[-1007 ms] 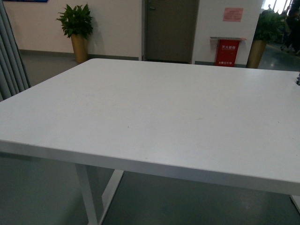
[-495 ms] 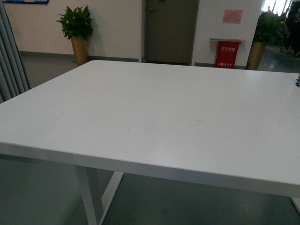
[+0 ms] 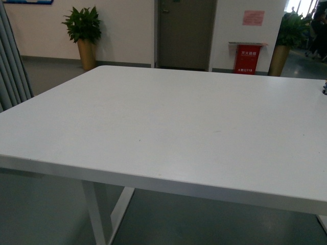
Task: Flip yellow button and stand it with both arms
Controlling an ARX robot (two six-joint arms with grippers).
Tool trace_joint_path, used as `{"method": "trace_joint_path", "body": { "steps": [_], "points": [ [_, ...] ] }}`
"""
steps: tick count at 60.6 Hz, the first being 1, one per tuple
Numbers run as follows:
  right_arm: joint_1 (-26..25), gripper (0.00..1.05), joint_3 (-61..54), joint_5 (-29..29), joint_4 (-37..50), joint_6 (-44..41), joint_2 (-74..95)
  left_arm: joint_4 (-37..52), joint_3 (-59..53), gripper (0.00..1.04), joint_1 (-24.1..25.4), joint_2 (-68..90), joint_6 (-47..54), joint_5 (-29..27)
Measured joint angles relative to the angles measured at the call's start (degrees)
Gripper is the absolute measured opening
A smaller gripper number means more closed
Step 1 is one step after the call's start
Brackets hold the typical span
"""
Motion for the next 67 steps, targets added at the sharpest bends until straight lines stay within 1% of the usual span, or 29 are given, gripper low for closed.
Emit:
{"method": "trace_joint_path", "body": {
  "steps": [32, 34, 37, 40, 54, 55, 57, 60, 67],
  "points": [
    [0.00, 0.03, 0.00, 0.00, -8.70, 0.00, -8.55, 0.00, 0.00, 0.99, 0.00, 0.00, 0.00, 0.00],
    [0.00, 0.03, 0.00, 0.00, -9.90, 0.00, -9.68, 0.00, 0.00, 0.99, 0.00, 0.00, 0.00, 0.00],
    [0.00, 0.03, 0.02, 0.00, -15.43, 0.00, -13.64, 0.00, 0.00, 0.99, 0.00, 0.00, 0.00, 0.02],
    [0.00, 0.03, 0.02, -0.02, -18.34, -0.02, -16.22, 0.00, 0.00, 0.99, 0.00, 0.00, 0.00, -0.02],
    [0.00, 0.04, 0.04, -0.02, -18.99, -0.04, -18.40, 0.00, 0.00, 0.99, 0.00, 0.00, 0.00, 0.00],
    [0.00, 0.04, 0.04, -0.02, -18.99, -0.07, -18.40, 0.00, 0.00, 0.99, 0.00, 0.00, 0.00, 0.00],
    [0.00, 0.09, 0.04, -0.02, -18.99, -0.04, -18.40, 0.00, 0.00, 0.99, 0.00, -0.02, 0.00, 0.00],
    [0.00, 0.21, 0.04, 0.00, -18.99, -0.04, -18.40, 0.00, 0.00, 0.99, 0.00, -0.02, 0.00, 0.00],
    [0.00, 0.40, 0.04, 0.00, -18.99, -0.04, -18.40, 0.00, 0.00, 0.99, 0.00, -0.02, 0.00, 0.00]
  ]
}}
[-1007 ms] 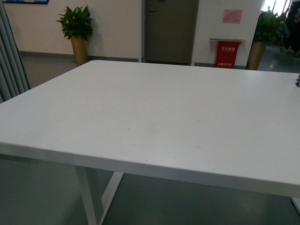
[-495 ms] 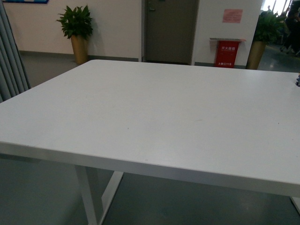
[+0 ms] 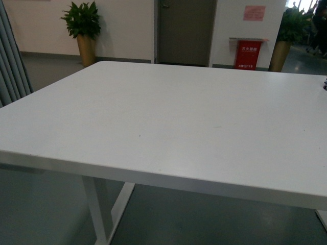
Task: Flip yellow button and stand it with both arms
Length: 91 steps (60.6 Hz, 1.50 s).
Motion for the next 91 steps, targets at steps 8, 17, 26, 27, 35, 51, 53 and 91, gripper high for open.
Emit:
{"method": "trace_joint_path", "body": {
  "steps": [8, 17, 26, 27, 35, 51, 53, 91],
  "points": [
    [0.00, 0.72, 0.00, 0.00, 0.00, 0.00, -0.04, 0.00, 0.00, 0.99, 0.00, 0.00, 0.00, 0.00],
    [0.00, 0.99, 0.00, 0.00, 0.00, 0.00, -0.04, 0.00, 0.00, 0.99, 0.00, 0.00, 0.00, 0.00],
    [0.00, 0.98, 0.00, 0.00, 0.00, 0.02, -0.04, 0.00, 0.00, 0.99, 0.00, 0.00, 0.00, 0.00],
    [0.00, 0.98, 0.00, 0.00, 0.00, 0.02, -0.04, 0.00, 0.00, 0.99, 0.00, 0.02, 0.00, 0.00],
    [0.00, 0.98, 0.00, -0.02, 0.00, 0.02, -0.04, 0.00, 0.00, 0.99, 0.00, 0.00, 0.00, 0.00],
    [0.00, 0.98, 0.00, 0.00, 0.00, 0.02, -0.04, 0.00, 0.00, 0.99, 0.00, 0.00, 0.00, 0.00],
    [0.00, 0.98, 0.00, 0.00, 0.00, 0.02, -0.04, 0.00, 0.00, 0.99, 0.00, 0.02, 0.00, 0.00],
    [0.00, 0.98, 0.00, 0.00, 0.00, 0.02, -0.04, 0.00, 0.00, 0.99, 0.00, 0.00, 0.00, 0.00]
  ]
}}
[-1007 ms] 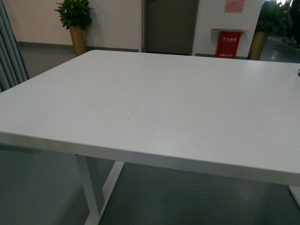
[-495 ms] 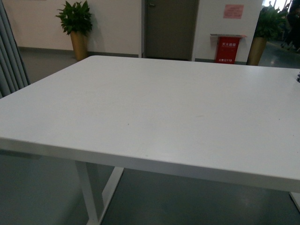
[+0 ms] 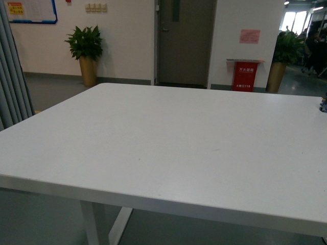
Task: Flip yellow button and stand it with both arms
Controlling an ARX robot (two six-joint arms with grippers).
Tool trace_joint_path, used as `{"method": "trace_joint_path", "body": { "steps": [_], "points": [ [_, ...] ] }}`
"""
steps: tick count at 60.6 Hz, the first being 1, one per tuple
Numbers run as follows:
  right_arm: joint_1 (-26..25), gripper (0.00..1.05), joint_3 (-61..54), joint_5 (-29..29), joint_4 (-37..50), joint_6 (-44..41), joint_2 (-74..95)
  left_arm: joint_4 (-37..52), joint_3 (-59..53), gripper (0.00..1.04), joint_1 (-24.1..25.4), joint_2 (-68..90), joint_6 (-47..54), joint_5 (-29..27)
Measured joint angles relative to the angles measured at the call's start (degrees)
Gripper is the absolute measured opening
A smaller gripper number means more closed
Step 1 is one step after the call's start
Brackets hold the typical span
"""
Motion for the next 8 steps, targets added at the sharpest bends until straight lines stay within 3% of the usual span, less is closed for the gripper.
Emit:
{"method": "trace_joint_path", "body": {
  "steps": [8],
  "points": [
    [0.00, 0.98, 0.00, 0.00, 0.00, 0.00, 0.00, 0.00, 0.00, 0.99, 0.00, 0.00, 0.00, 0.00]
  ]
}}
